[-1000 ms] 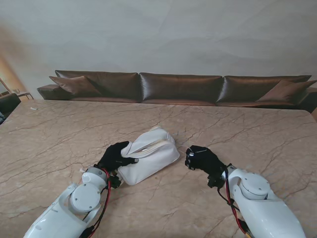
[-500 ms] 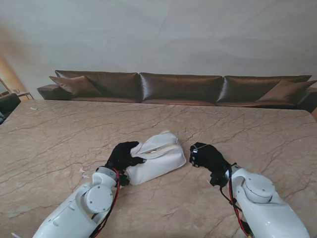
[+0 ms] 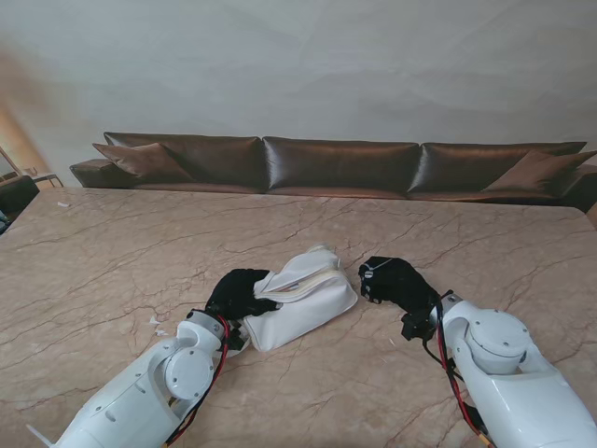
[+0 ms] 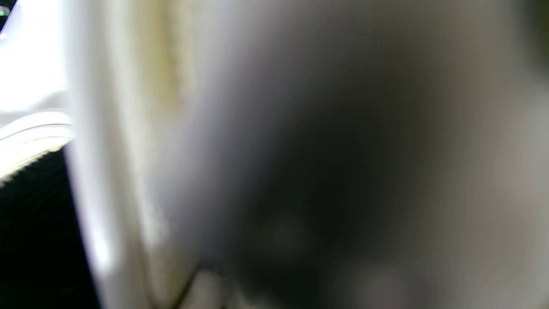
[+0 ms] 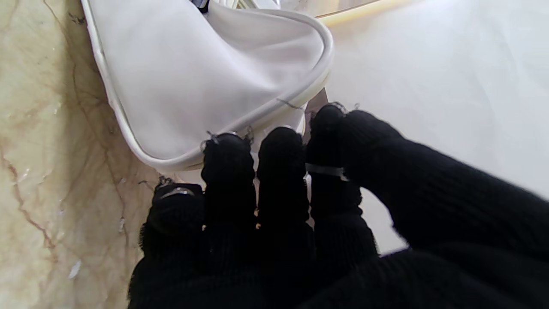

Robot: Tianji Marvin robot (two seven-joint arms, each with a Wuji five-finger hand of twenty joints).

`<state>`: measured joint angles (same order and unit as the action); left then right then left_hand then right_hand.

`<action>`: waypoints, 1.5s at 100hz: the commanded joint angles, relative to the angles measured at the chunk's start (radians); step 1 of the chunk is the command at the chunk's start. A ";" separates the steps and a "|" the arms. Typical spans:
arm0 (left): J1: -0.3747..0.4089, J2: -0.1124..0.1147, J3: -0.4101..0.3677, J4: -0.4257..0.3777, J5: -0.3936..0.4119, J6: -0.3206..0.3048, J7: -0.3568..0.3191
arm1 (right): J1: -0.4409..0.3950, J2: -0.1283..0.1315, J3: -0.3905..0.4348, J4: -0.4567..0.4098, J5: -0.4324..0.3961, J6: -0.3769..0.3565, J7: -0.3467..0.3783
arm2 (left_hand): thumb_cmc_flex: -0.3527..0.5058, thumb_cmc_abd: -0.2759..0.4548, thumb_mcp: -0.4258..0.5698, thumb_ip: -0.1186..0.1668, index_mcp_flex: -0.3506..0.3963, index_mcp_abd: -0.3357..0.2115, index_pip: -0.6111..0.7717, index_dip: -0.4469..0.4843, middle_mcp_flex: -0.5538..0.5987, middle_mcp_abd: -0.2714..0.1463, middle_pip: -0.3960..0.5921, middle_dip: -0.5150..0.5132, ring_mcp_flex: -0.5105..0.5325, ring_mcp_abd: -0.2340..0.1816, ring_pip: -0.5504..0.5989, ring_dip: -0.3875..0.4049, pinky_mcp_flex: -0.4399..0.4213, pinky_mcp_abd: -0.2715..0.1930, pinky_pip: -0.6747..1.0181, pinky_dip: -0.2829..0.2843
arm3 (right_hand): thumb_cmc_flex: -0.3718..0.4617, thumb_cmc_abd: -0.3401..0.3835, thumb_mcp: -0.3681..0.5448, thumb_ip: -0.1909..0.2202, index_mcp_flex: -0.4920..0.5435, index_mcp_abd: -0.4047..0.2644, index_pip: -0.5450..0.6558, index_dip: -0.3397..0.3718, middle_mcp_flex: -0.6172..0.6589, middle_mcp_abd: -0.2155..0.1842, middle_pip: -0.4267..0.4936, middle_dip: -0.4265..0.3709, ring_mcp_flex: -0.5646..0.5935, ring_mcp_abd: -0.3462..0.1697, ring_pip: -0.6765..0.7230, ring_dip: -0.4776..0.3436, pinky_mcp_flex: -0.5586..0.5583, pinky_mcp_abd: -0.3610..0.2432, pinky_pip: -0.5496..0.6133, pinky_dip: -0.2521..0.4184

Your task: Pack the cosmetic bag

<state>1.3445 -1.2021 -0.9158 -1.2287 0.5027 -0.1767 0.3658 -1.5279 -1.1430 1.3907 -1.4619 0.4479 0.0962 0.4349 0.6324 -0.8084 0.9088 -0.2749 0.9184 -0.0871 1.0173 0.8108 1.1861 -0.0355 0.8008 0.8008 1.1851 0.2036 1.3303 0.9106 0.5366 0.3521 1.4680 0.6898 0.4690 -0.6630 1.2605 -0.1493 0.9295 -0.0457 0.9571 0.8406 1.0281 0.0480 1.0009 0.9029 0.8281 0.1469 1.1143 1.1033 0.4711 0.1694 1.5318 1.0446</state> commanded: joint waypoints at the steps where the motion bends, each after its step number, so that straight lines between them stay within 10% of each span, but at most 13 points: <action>1: 0.038 0.002 0.030 0.044 0.020 0.008 -0.029 | 0.007 0.001 0.010 -0.056 0.006 -0.012 -0.003 | 0.468 0.127 0.350 0.161 0.184 -0.158 0.181 0.054 0.048 -0.065 0.031 0.020 0.082 -0.040 0.077 0.001 0.008 0.003 0.056 -0.014 | 0.090 0.013 0.064 0.018 0.073 -0.300 0.079 0.037 -0.004 -0.032 -0.002 -0.004 0.017 -0.005 0.015 0.012 0.011 -0.013 0.035 0.012; 27: 0.044 0.009 0.045 0.026 0.048 -0.009 -0.030 | 0.016 0.020 0.006 -0.093 -0.075 0.031 0.016 | 0.455 0.138 0.345 0.156 0.170 -0.161 0.180 0.060 0.052 -0.074 0.030 0.027 0.079 -0.042 0.068 -0.007 -0.002 0.003 0.052 -0.020 | 0.085 0.013 0.065 0.016 0.070 -0.301 0.076 0.028 -0.005 -0.036 -0.014 -0.013 0.018 -0.002 -0.001 0.005 0.011 -0.013 0.034 0.011; 37: 0.060 0.005 0.036 0.010 0.016 -0.011 -0.037 | 0.017 0.026 0.006 -0.092 -0.101 0.038 0.026 | 0.386 0.197 0.323 0.149 0.103 -0.128 0.155 0.016 0.007 -0.085 -0.020 0.025 0.022 -0.008 -0.173 0.007 -0.095 0.029 -0.072 0.015 | 0.083 0.010 0.070 0.019 0.070 -0.304 0.078 0.027 -0.002 -0.039 -0.014 -0.016 0.023 -0.005 -0.003 0.003 0.017 -0.014 0.029 0.007; 45: 0.077 0.008 0.021 -0.012 -0.032 -0.008 -0.087 | 0.011 0.027 0.009 -0.091 -0.105 0.043 0.030 | 0.207 0.051 0.342 -0.010 -0.028 -0.125 0.075 -0.236 -0.022 -0.070 -0.302 0.169 -0.196 0.025 -0.543 0.126 -0.284 0.008 -0.279 0.159 | 0.084 0.008 0.071 0.019 0.072 -0.300 0.079 0.026 -0.001 -0.037 -0.013 -0.016 0.023 -0.002 -0.003 0.004 0.018 -0.014 0.029 0.006; 54: 0.082 0.003 0.018 -0.005 -0.064 -0.020 -0.089 | 0.004 0.028 0.014 -0.089 -0.107 0.042 0.032 | -0.004 0.083 0.295 0.089 -0.148 -0.131 0.083 -0.286 -0.096 -0.039 -0.441 0.115 -0.245 0.002 -0.646 -0.037 -0.277 0.009 -0.317 0.166 | 0.086 0.003 0.076 0.021 0.075 -0.297 0.083 0.026 0.001 -0.034 -0.011 -0.016 0.025 0.000 -0.002 0.004 0.024 -0.012 0.027 0.003; 60: 0.083 -0.012 0.023 0.009 -0.092 -0.029 -0.062 | 0.001 0.029 0.017 -0.086 -0.110 0.039 0.035 | 0.089 0.046 0.326 0.067 -0.173 -0.135 0.105 -0.236 -0.099 -0.015 -0.473 0.021 -0.170 -0.009 -0.610 -0.055 -0.186 -0.010 -0.271 0.171 | 0.087 -0.003 0.080 0.022 0.080 -0.297 0.087 0.029 0.004 -0.036 -0.009 -0.016 0.027 -0.001 -0.001 0.004 0.025 -0.009 0.027 0.002; 62: 0.083 -0.019 0.025 0.015 -0.105 -0.032 -0.048 | 0.000 0.030 0.018 -0.085 -0.112 0.039 0.036 | 0.156 0.040 0.343 0.051 -0.152 -0.117 0.098 -0.212 -0.091 -0.014 -0.446 -0.012 -0.131 -0.003 -0.595 -0.031 -0.152 -0.011 -0.243 0.165 | 0.087 -0.005 0.083 0.023 0.081 -0.296 0.089 0.030 0.005 -0.035 -0.008 -0.016 0.028 -0.001 -0.001 0.004 0.025 -0.008 0.027 0.002; 69: 0.084 -0.048 0.034 0.037 -0.155 -0.047 0.012 | 0.000 0.033 0.020 -0.079 -0.123 0.039 0.045 | 0.444 0.178 0.301 0.170 0.049 -0.072 0.175 -0.063 -0.048 -0.018 -0.123 -0.200 -0.013 0.018 -0.423 -0.017 -0.012 0.072 -0.101 0.007 | 0.087 -0.010 0.089 0.025 0.086 -0.296 0.094 0.035 0.008 -0.037 -0.006 -0.015 0.028 -0.001 -0.001 0.004 0.025 -0.006 0.027 0.001; 77: 0.081 -0.070 0.048 0.053 -0.154 -0.036 0.085 | 0.005 0.037 0.021 -0.067 -0.140 0.039 0.058 | 0.484 0.020 0.466 0.196 0.212 -0.102 0.275 -0.028 0.075 0.006 0.052 -0.124 0.071 0.041 -0.193 0.049 0.098 0.122 0.008 0.014 | 0.081 -0.016 0.098 0.027 0.089 -0.298 0.096 0.042 0.010 -0.041 -0.005 -0.016 0.033 -0.002 -0.001 0.003 0.029 -0.007 0.027 0.000; 85: 0.069 -0.064 0.063 0.052 -0.058 -0.006 0.137 | 0.007 0.035 0.018 -0.059 -0.140 0.043 0.051 | 0.457 -0.139 0.647 0.211 0.299 -0.109 0.285 -0.013 0.160 0.032 0.124 -0.059 0.089 0.062 0.060 -0.015 0.184 0.058 0.149 0.002 | 0.083 -0.027 0.107 0.029 0.097 -0.293 0.097 0.044 0.019 -0.037 -0.003 -0.018 0.041 0.001 0.003 0.003 0.038 -0.002 0.033 0.001; 96: 0.074 -0.026 0.049 -0.013 0.069 0.043 0.125 | 0.017 0.031 0.006 -0.039 -0.138 0.034 0.042 | 0.436 -0.205 0.660 0.406 0.343 -0.127 0.289 0.016 0.188 0.028 0.173 -0.013 0.096 0.051 0.193 -0.102 0.231 -0.029 0.248 -0.053 | 0.078 -0.036 0.117 0.027 0.104 -0.296 0.098 0.047 0.025 -0.042 0.000 -0.019 0.048 -0.001 0.007 0.003 0.046 -0.001 0.039 0.000; 103: 0.088 0.004 0.019 -0.073 0.125 0.057 0.074 | 0.025 0.027 -0.007 -0.020 -0.123 0.023 0.042 | 0.428 -0.215 0.661 0.467 0.343 -0.128 0.297 0.040 0.188 0.023 0.196 -0.007 0.097 0.050 0.217 -0.117 0.230 -0.061 0.279 -0.071 | 0.079 -0.038 0.120 0.027 0.106 -0.295 0.098 0.048 0.026 -0.041 0.002 -0.019 0.048 -0.001 0.007 0.002 0.046 -0.001 0.039 0.000; 150: 0.152 0.108 -0.113 -0.224 0.311 0.008 -0.218 | 0.088 -0.011 -0.086 0.130 0.012 -0.029 0.047 | 0.424 -0.235 0.661 0.516 0.343 -0.151 0.295 0.080 0.187 0.005 0.229 -0.011 0.096 0.032 0.247 -0.127 0.194 -0.191 0.370 -0.124 | 0.075 -0.053 0.142 0.028 0.110 -0.285 0.098 0.046 0.028 -0.033 0.007 -0.022 0.044 0.008 0.013 0.002 0.038 0.003 0.046 -0.001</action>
<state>1.4899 -1.0997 -1.0513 -1.4962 0.8227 -0.1745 0.1415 -1.4475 -1.1459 1.3043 -1.3283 0.4492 0.0756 0.4753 0.5750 -1.0231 1.0452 0.0237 1.0449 -0.0375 1.0897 0.8371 1.3028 0.0202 0.9286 0.7640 1.2212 0.2178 1.4204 0.7363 0.7389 0.2845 1.6698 0.5747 0.4754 -0.7036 1.2920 -0.1488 0.9559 -0.0448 0.9571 0.8412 1.0540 0.0422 1.0026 0.8866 0.8620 0.1469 1.1144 1.1033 0.5067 0.1730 1.5424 1.0441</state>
